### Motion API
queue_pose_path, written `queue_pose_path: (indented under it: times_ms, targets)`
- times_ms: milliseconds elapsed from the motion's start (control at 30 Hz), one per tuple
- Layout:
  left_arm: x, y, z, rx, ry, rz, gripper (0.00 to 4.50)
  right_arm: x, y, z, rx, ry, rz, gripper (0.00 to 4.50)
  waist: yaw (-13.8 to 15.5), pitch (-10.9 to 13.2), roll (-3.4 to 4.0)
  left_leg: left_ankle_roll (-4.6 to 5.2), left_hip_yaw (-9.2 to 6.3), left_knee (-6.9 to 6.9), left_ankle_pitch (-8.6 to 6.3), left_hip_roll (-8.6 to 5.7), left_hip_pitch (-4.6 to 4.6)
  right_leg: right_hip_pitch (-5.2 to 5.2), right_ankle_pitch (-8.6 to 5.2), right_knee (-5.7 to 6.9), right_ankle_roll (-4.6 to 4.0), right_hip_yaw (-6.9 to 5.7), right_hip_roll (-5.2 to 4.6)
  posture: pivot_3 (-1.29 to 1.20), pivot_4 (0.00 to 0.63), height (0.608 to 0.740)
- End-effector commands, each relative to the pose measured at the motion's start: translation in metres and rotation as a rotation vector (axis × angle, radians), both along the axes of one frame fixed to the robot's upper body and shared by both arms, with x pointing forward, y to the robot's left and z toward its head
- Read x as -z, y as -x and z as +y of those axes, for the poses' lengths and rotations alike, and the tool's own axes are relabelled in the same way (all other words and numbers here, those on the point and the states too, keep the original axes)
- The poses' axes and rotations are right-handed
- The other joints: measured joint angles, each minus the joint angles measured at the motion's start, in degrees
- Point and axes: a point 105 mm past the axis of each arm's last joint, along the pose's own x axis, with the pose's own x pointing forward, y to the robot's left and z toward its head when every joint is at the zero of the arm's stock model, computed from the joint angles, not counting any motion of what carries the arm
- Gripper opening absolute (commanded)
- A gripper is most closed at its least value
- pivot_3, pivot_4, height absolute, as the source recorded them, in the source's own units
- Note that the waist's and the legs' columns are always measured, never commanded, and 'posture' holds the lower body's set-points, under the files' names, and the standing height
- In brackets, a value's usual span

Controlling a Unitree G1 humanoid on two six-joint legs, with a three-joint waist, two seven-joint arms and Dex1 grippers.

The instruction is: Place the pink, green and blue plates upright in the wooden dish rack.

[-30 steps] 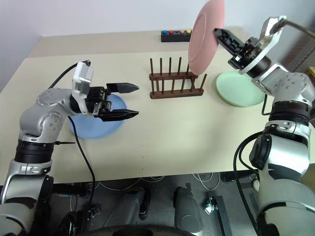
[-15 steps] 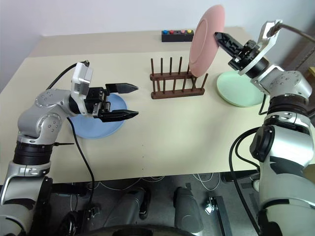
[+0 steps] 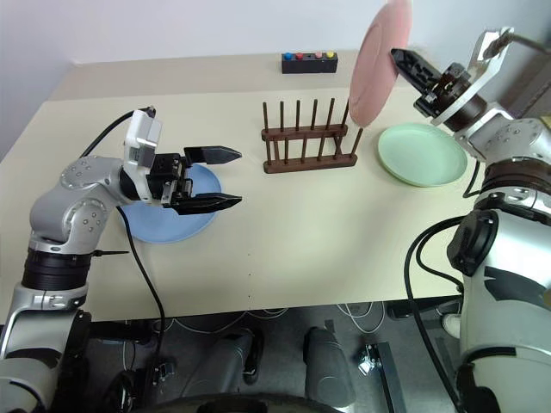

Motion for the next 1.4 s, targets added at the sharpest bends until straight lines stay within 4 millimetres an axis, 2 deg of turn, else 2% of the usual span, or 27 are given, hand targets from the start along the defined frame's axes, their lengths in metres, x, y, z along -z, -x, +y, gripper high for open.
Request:
queue_pose_path:
  times_ms: [33,233,367,533,767,900,1200,1400]
  targets:
    - [-0.008,0.006,0.002,0.008,0.001,-0.038,4.50,-0.010,0.002,-0.001,-0.001,0.002,-0.053,0.03,-0.1,0.0,0.01,0.00,0.00,0.00,0.00,0.00,0.00,0.00,0.00,0.00,0.00,0.00,0.00,0.00,0.150,0.740]
    - [-0.008,0.006,0.004,0.004,-0.003,-0.040,4.50,-0.007,0.002,0.001,-0.015,0.006,-0.052,0.03,0.0,0.0,0.01,-0.01,0.00,0.00,0.01,0.00,0.00,-0.01,0.00,0.01,0.00,0.00,0.01,0.00,0.150,0.740]
    - [-0.008,0.006,0.004,0.002,-0.001,-0.040,4.50,-0.014,0.008,0.001,-0.049,0.001,-0.095,0.03,0.0,0.0,0.01,-0.01,0.00,0.00,0.00,0.00,0.00,-0.01,0.00,0.01,0.00,0.00,0.00,0.00,0.150,0.740]
    - [-0.008,0.007,0.004,0.002,0.001,-0.039,4.50,-0.012,0.015,0.001,-0.082,0.038,-0.134,0.03,0.0,0.0,0.01,-0.01,0.00,0.00,0.01,0.00,0.00,-0.01,0.00,0.01,0.00,0.00,0.01,0.00,0.150,0.740]
    - [-0.008,0.008,0.004,0.009,0.002,-0.037,4.50,0.022,0.012,0.011,-0.103,0.224,-0.100,0.03,-0.1,0.0,0.01,-0.01,0.00,0.02,0.01,0.00,0.00,0.00,0.00,0.02,0.00,0.00,0.00,0.00,0.150,0.740]
    - [-0.008,0.008,0.004,0.009,0.001,-0.039,4.50,0.029,0.008,0.011,-0.081,0.249,-0.077,0.03,-0.1,0.0,0.01,-0.03,-0.01,0.01,0.02,0.00,0.00,-0.02,0.00,0.04,0.00,0.00,0.01,0.00,0.150,0.740]
    - [-0.008,0.009,0.004,0.002,0.004,-0.037,4.50,0.008,0.012,0.018,-0.137,0.251,-0.144,0.03,-0.2,0.0,0.02,-0.04,-0.01,0.01,0.02,0.00,0.00,-0.02,0.00,0.03,0.00,0.00,0.01,0.00,0.150,0.740]
    - [-0.008,0.009,0.003,0.001,0.010,-0.037,4.50,0.010,0.013,0.021,-0.167,0.264,-0.139,0.03,-0.1,0.0,0.02,-0.04,-0.01,0.01,0.02,0.00,0.00,-0.02,0.00,0.03,0.00,0.00,0.00,0.00,0.150,0.740]
